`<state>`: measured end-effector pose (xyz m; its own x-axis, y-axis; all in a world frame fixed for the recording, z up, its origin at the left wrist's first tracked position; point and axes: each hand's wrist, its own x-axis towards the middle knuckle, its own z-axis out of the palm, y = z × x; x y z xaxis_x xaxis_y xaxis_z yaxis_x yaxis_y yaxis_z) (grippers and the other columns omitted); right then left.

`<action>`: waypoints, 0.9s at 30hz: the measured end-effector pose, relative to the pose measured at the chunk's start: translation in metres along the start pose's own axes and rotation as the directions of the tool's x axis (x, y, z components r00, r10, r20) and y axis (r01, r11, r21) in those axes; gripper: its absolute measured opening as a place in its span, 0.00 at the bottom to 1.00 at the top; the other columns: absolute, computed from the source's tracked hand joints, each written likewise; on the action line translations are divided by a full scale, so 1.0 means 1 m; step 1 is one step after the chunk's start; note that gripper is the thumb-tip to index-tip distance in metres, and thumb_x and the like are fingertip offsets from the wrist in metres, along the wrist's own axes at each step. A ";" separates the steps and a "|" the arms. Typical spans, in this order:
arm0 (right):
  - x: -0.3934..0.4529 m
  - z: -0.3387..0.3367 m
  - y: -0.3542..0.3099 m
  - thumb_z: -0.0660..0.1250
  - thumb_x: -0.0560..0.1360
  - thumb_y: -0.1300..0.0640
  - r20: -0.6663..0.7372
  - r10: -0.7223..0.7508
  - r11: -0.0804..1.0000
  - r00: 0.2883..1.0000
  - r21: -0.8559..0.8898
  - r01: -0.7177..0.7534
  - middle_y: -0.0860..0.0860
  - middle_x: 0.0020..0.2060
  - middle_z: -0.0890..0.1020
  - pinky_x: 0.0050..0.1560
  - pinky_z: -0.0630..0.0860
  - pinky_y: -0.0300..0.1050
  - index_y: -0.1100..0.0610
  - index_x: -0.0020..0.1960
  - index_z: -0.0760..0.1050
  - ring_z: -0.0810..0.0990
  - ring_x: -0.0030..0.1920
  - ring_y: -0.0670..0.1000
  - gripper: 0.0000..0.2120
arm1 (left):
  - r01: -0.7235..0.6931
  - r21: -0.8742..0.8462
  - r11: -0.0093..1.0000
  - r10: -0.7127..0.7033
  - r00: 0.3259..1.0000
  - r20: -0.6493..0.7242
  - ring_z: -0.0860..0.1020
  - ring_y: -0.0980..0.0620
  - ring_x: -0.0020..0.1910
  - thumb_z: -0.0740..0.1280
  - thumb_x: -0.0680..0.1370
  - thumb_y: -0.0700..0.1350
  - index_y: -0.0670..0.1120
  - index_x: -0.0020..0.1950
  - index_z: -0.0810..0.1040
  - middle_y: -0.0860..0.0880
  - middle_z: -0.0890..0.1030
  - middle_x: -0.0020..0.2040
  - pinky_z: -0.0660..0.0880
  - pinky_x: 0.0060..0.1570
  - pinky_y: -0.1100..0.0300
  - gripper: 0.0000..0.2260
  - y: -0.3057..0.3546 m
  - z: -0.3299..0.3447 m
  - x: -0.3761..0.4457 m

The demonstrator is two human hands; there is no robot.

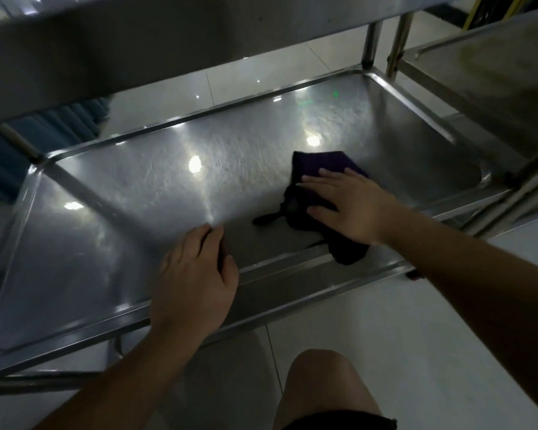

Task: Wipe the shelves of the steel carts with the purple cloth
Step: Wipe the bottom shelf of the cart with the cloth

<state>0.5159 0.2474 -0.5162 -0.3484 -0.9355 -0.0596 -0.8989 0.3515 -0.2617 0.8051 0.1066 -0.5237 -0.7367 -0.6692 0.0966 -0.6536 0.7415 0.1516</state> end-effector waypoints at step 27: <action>0.032 0.009 -0.034 0.47 0.81 0.32 0.022 -0.115 0.992 0.993 -0.052 0.116 0.41 0.82 0.59 0.81 0.49 0.51 0.42 0.83 0.57 0.53 0.83 0.49 0.33 | 0.014 -0.013 1.000 -0.014 0.999 -0.030 0.70 0.49 0.75 0.53 0.82 0.58 0.52 0.80 0.68 0.52 0.70 0.77 0.68 0.73 0.47 0.27 -0.002 0.004 -0.002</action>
<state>0.5371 0.2051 -0.5178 -0.2369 -0.9702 -0.0503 -0.9458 0.2422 -0.2166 0.8070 0.1064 -0.5283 -0.7219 -0.6808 0.1243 -0.6613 0.7315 0.1660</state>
